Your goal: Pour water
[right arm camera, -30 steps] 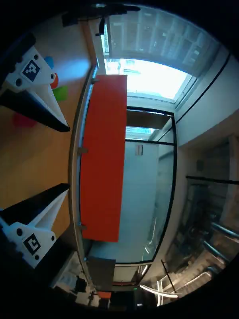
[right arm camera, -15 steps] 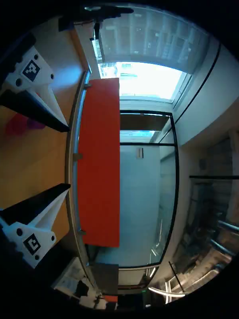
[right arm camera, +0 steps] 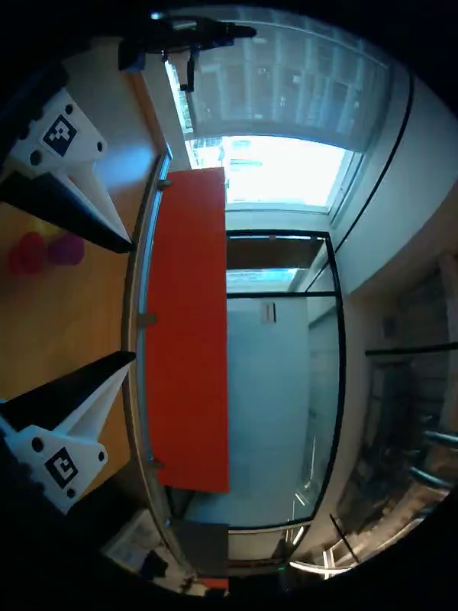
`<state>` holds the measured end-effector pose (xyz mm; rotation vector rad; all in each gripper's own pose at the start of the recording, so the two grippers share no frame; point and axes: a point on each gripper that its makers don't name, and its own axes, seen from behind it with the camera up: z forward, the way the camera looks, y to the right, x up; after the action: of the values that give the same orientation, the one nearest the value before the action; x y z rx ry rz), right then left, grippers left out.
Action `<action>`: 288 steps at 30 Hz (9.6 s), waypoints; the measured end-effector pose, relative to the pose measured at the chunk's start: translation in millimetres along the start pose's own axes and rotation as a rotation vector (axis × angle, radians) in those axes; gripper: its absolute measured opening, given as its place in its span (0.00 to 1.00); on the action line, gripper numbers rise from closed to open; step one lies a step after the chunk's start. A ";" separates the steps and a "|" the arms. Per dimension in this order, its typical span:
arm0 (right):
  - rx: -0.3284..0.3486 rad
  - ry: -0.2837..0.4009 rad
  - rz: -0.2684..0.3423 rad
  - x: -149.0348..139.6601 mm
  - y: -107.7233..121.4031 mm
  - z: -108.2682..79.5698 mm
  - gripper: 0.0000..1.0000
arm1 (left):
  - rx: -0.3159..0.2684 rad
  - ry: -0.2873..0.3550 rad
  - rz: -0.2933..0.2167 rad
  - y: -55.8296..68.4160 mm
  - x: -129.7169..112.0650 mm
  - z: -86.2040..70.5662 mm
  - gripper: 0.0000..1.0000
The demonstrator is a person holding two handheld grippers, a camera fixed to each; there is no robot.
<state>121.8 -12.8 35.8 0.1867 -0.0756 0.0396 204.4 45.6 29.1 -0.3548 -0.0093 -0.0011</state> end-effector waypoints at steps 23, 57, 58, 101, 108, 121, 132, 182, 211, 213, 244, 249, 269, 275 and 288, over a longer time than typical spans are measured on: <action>0.404 -0.006 -0.082 16.9 -79.8 -1.4 1.00 | -0.267 -0.022 0.046 50.4 -4.2 5.6 0.98; 0.594 -0.204 -0.165 -12.9 -107.2 20.5 1.00 | -0.492 -0.209 0.102 75.8 -81.5 15.6 0.98; 0.598 -0.211 -0.171 -15.6 -108.1 22.1 1.00 | -0.499 -0.216 0.106 76.2 -85.3 15.8 0.98; 0.674 -0.319 -0.205 -79.5 -126.2 88.1 1.00 | -0.710 -0.485 0.211 123.5 -250.8 37.3 0.98; 0.688 -0.331 -0.213 -90.4 -129.7 94.1 1.00 | -0.730 -0.510 0.222 132.8 -268.9 42.3 0.98; 0.702 -0.343 -0.216 -100.2 -135.3 106.4 1.00 | -0.754 -0.512 0.221 148.3 -285.1 55.7 0.98; 0.721 -0.345 -0.221 -104.1 -144.4 118.3 1.00 | -0.769 -0.495 0.214 159.3 -287.7 66.9 0.98; 0.741 -0.454 -0.286 -144.0 -168.0 182.2 1.00 | -0.717 -0.407 0.157 151.4 -244.0 77.6 0.86; 0.778 -0.663 -0.422 -196.0 -178.1 205.6 1.00 | -0.565 -0.193 0.096 129.1 -144.8 62.9 0.86; 0.781 -0.679 -0.434 -199.7 -179.1 207.1 1.00 | -0.557 -0.185 0.095 128.2 -140.5 61.4 0.86; 0.768 -0.860 -0.534 -241.0 -191.2 231.4 1.00 | -0.517 -0.164 0.059 113.0 -134.9 49.3 0.86; 0.763 -0.883 -0.551 -247.0 -192.4 234.6 1.00 | -0.517 -0.161 0.052 112.1 -136.1 49.7 0.86; 0.749 -0.888 -0.524 -248.7 -197.9 238.7 0.93 | -0.500 -0.162 0.048 105.3 -137.5 49.4 0.86; 0.741 -0.838 -0.476 -228.7 -197.3 234.2 0.93 | -0.496 -0.162 0.049 106.3 -133.2 49.1 0.86; 0.717 -0.684 -0.381 -177.5 -189.7 205.2 0.93 | -0.482 -0.179 0.060 109.9 -136.0 48.9 0.86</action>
<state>-60.9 -243.2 188.0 0.9242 -0.7104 -0.3863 68.3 165.5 35.5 -0.8361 -0.1775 0.0894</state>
